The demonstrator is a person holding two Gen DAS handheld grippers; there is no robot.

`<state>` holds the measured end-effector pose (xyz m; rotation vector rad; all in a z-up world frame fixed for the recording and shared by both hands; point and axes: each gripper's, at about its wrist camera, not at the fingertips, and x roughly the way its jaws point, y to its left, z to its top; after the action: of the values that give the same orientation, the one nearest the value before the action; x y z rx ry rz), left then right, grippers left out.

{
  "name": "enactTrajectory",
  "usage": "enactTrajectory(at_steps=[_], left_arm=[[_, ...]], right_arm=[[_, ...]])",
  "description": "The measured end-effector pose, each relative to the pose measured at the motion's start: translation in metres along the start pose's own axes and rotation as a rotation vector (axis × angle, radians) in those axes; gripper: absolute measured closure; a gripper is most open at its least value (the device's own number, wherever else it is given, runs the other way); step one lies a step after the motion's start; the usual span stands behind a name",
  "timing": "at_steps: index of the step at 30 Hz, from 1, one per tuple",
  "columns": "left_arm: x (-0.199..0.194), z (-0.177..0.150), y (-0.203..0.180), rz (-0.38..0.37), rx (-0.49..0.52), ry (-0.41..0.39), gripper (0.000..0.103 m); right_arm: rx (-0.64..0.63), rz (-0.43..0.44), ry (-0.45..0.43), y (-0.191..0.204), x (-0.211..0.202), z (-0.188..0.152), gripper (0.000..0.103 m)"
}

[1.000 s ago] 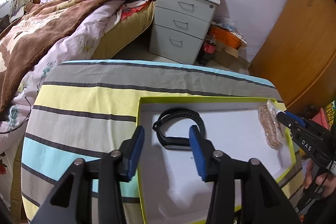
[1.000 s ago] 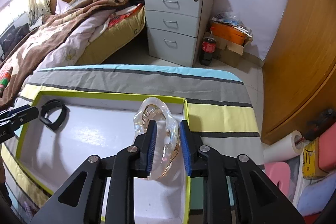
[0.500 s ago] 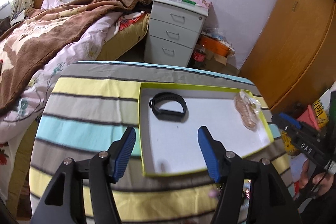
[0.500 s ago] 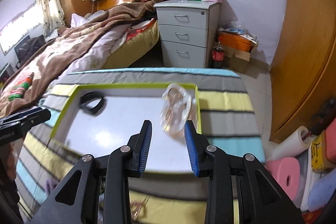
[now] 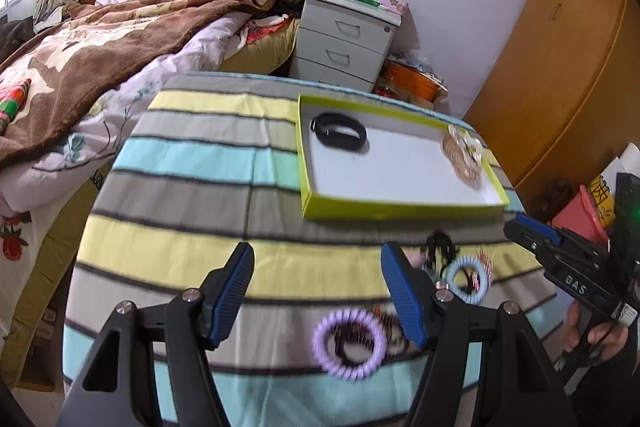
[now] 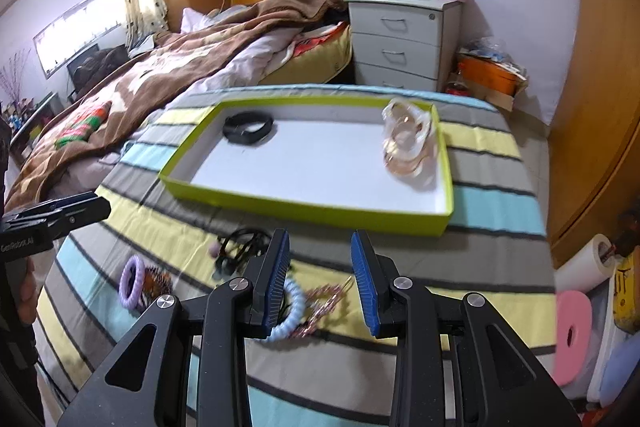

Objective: Organize jewelry
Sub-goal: 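Close the right gripper on the light blue coil hair tie while the left gripper moves to the purple coil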

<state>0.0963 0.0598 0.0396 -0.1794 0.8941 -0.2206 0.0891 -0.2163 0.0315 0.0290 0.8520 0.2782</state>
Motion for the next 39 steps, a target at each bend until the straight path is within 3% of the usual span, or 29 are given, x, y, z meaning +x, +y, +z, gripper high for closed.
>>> enactTrajectory(at_steps=[12, 20, 29, 33, 37, 39], left_arm=[[0.006, -0.043, 0.013, -0.014, -0.032, 0.068, 0.035], [0.009, -0.051, 0.019, -0.01, -0.047, 0.087, 0.035], [0.014, -0.05, 0.016, -0.006, -0.03, 0.101, 0.035], [0.015, -0.051, 0.015, -0.003, -0.023, 0.103, 0.034], [0.015, -0.051, 0.015, 0.003, -0.021, 0.106, 0.034], [0.014, -0.051, 0.015, 0.007, -0.021, 0.107, 0.034]], right_arm=[[-0.062, 0.052, 0.065, 0.012, 0.02, -0.019, 0.07], [-0.117, 0.056, 0.131, 0.02, 0.036, -0.022, 0.07], [-0.152, 0.054, 0.142, 0.025, 0.036, -0.025, 0.07], [-0.154, 0.049, 0.145, 0.025, 0.036, -0.026, 0.081], [-0.185, 0.037, 0.149, 0.028, 0.035, -0.027, 0.085], [-0.195, 0.032, 0.151, 0.028, 0.034, -0.028, 0.092]])
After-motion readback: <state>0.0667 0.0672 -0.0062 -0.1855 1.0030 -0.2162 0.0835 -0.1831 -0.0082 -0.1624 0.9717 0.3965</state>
